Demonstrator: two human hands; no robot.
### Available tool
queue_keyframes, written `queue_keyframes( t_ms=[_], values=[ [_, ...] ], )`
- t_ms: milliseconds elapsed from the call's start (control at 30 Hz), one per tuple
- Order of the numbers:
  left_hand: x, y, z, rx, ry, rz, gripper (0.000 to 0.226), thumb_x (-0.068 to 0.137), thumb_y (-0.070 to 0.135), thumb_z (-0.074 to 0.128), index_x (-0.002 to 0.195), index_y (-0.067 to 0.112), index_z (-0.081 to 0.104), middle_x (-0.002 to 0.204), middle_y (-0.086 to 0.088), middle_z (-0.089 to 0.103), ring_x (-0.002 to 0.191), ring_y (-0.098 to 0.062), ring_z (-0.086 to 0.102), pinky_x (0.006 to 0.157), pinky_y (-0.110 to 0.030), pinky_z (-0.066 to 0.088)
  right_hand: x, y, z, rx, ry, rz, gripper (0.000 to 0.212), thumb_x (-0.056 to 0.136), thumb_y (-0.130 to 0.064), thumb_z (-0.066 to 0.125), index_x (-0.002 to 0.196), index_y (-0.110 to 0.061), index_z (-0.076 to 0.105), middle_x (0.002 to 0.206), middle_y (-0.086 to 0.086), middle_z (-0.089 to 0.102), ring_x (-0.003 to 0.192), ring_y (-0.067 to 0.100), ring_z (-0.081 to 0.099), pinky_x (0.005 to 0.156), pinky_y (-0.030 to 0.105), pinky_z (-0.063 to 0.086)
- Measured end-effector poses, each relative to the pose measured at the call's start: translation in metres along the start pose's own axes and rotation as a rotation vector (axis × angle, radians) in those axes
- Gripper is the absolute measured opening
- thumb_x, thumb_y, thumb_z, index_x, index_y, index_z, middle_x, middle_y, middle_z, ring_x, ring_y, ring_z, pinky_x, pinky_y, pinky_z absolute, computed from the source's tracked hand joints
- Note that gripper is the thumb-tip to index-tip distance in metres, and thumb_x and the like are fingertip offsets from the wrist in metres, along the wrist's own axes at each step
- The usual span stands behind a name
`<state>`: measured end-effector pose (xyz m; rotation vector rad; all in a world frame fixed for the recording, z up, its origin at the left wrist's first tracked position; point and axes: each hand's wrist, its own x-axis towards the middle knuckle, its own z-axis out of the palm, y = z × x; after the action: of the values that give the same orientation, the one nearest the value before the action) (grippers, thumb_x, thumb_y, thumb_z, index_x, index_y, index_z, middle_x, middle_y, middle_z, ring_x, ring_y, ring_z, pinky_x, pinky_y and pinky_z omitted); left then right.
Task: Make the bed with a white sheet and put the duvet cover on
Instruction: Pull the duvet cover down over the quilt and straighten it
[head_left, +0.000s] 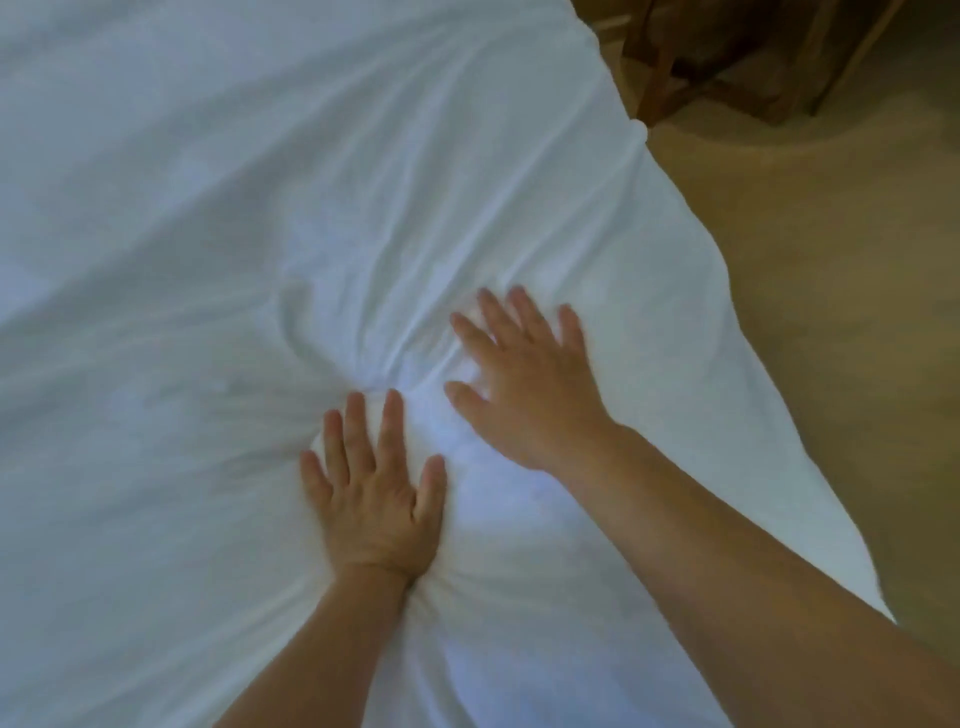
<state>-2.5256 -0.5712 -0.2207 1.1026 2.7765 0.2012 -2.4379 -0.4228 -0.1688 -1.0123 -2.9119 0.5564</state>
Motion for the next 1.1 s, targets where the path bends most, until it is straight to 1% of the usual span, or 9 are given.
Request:
queue_keyframes(
  t_ms=[133,300,400,467,567,667,800,900,1100],
  values=[
    [0.003,0.0,0.001,-0.045,0.074,0.057,0.075,0.079,0.051,0.032,0.14,0.011,0.043,0.145,-0.024,0.038,0.133,-0.046,0.033,0.105,-0.062,0.018,-0.01,0.09,0.0,0.147,-0.007,0.445,0.068,0.088,-0.067,0.024,0.148,-0.041,0.006,0.159,-0.01,-0.003,0.145,0.014,-0.003,0.114,0.041,-0.001],
    [0.007,0.002,0.002,-0.058,0.02,0.035,0.078,0.077,0.051,0.031,0.141,0.009,0.041,0.146,-0.025,0.035,0.134,-0.047,0.029,0.107,-0.06,0.013,0.017,0.109,-0.017,0.392,0.08,0.837,0.065,0.093,-0.056,0.033,0.145,-0.017,0.029,0.148,0.009,0.035,0.134,0.03,0.033,0.106,0.043,0.025],
    [0.006,0.002,0.003,-0.067,0.032,0.021,0.077,0.077,0.052,0.031,0.142,0.01,0.04,0.147,-0.024,0.035,0.135,-0.046,0.028,0.108,-0.06,0.012,0.016,0.056,-0.019,0.231,0.368,0.427,0.061,0.09,-0.042,0.038,0.143,-0.011,0.035,0.145,0.014,0.039,0.134,0.031,0.034,0.105,0.046,0.026],
    [0.006,0.003,0.004,-0.075,0.046,0.024,0.078,0.078,0.052,0.03,0.143,0.011,0.038,0.148,-0.023,0.033,0.136,-0.045,0.027,0.108,-0.058,0.01,-0.012,0.022,-0.005,0.091,0.294,0.171,0.064,0.09,-0.047,0.037,0.146,-0.018,0.031,0.152,0.012,0.031,0.14,0.03,0.025,0.11,0.049,0.015],
    [0.006,-0.001,0.005,-0.082,0.065,0.029,0.078,0.078,0.053,0.029,0.145,0.014,0.035,0.149,-0.021,0.031,0.137,-0.042,0.024,0.11,-0.055,0.008,-0.064,0.037,0.013,-0.013,0.031,0.428,0.071,0.089,-0.065,0.022,0.15,-0.035,0.004,0.16,0.004,0.001,0.146,0.024,-0.001,0.114,0.044,-0.001],
    [0.007,0.001,0.005,-0.092,0.074,0.032,0.08,0.077,0.056,0.025,0.147,0.018,0.031,0.152,-0.018,0.027,0.14,-0.039,0.02,0.111,-0.052,0.004,-0.121,0.071,0.012,0.092,-0.011,0.784,0.088,0.073,-0.078,0.002,0.149,-0.035,-0.005,0.159,0.005,0.004,0.145,0.025,0.006,0.116,0.045,0.009],
    [0.011,0.003,-0.001,-0.075,0.067,0.028,0.084,0.074,0.062,0.015,0.15,0.026,0.02,0.157,-0.011,0.016,0.144,-0.032,0.01,0.113,-0.047,-0.002,-0.187,0.046,0.021,0.148,0.033,0.634,0.087,0.074,-0.08,0.012,0.147,-0.035,-0.002,0.158,0.01,0.009,0.144,0.029,0.009,0.112,0.052,0.012],
    [-0.016,0.004,-0.007,-0.046,0.045,0.061,0.09,0.071,0.073,0.009,0.151,0.031,0.012,0.159,-0.011,0.007,0.145,-0.032,0.002,0.114,-0.049,-0.005,-0.215,0.041,0.023,0.053,-0.067,0.47,0.091,0.063,-0.092,0.013,0.133,-0.051,-0.026,0.158,0.002,-0.01,0.144,0.027,-0.008,0.112,0.055,0.008],
    [-0.135,0.013,-0.011,-0.09,-0.175,0.213,0.103,0.051,0.095,0.017,0.135,0.051,-0.023,0.158,-0.006,-0.017,0.143,-0.027,-0.02,0.113,-0.042,-0.015,-0.297,0.041,0.028,0.039,-0.166,0.5,0.102,0.048,-0.098,0.008,0.124,-0.052,-0.043,0.155,-0.004,-0.024,0.143,0.021,-0.017,0.114,0.05,0.0]
  ],
)
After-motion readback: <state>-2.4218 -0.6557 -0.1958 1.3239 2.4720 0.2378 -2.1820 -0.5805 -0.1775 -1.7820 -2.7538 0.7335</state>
